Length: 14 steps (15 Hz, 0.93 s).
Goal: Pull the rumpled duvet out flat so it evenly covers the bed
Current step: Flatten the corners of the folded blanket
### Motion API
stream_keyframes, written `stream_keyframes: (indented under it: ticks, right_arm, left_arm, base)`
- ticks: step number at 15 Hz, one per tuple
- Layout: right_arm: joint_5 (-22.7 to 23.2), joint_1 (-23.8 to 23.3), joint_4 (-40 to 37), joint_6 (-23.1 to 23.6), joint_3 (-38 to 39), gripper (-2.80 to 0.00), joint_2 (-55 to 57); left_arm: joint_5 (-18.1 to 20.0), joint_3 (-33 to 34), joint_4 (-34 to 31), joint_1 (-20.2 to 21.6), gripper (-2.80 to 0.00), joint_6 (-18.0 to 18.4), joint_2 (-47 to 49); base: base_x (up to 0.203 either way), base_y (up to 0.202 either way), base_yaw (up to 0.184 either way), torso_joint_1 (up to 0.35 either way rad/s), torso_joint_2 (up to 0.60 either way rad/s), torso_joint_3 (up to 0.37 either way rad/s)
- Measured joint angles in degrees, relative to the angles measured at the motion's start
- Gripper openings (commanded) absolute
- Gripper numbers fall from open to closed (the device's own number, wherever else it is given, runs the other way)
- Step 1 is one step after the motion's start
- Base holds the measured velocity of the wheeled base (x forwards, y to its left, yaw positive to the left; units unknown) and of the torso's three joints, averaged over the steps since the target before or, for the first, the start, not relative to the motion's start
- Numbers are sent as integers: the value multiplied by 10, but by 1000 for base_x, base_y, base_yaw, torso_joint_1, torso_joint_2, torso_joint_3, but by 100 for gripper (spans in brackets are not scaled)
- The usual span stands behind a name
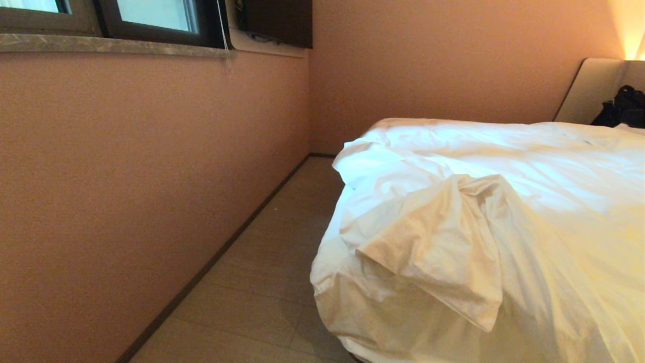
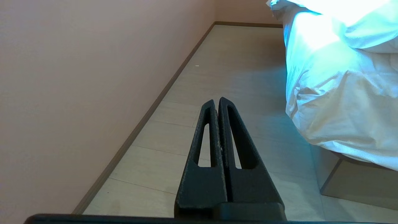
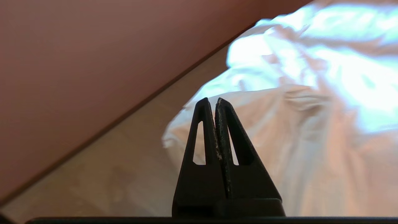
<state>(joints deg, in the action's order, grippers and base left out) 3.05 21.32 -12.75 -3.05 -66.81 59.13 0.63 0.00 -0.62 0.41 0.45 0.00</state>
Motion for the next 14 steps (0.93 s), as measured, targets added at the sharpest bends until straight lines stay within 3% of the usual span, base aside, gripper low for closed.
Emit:
stream_keyframes:
  ticks: [7,14]
  right_arm:
    - [-122,0,58,63,98,-280,-61]
    - [-209,-5,107,8,309,-280,-177]
  left_arm:
    - [0,0,0,0,-280,0,0]
    - [0,0,0,0,-280,0,0]
  base:
    - [0,0,0,0,0,0]
    - [0,0,0,0,0,0]
